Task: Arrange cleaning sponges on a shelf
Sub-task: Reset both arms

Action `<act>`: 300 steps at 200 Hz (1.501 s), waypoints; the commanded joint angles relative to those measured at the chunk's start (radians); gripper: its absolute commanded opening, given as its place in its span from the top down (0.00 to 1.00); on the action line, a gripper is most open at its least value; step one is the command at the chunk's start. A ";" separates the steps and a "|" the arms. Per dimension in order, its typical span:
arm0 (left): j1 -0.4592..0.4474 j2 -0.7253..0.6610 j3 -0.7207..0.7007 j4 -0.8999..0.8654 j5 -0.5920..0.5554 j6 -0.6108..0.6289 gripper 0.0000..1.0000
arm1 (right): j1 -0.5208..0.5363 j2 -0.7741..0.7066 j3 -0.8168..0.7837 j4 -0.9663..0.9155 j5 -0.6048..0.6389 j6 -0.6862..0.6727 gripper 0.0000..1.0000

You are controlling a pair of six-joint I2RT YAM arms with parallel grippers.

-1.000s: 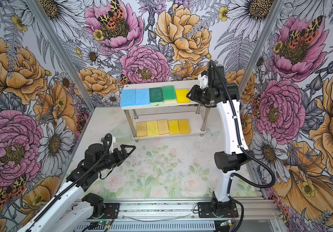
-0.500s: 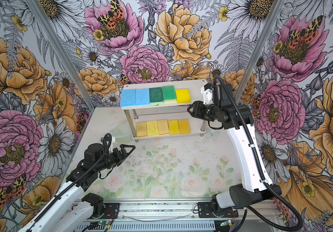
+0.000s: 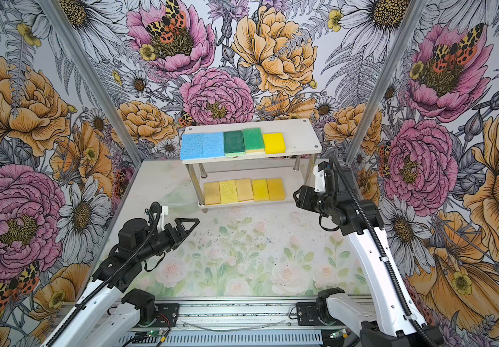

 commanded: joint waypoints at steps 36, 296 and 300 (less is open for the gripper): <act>0.022 -0.083 -0.004 -0.128 -0.077 0.024 0.01 | -0.009 -0.188 -0.234 0.196 0.123 -0.033 0.42; 0.331 0.357 -0.115 0.621 -0.576 0.650 0.01 | -0.160 0.387 -1.032 1.963 0.494 -0.388 0.13; 0.335 0.366 -0.123 0.650 -0.578 0.660 0.01 | -0.163 0.400 -1.033 1.975 0.491 -0.384 0.13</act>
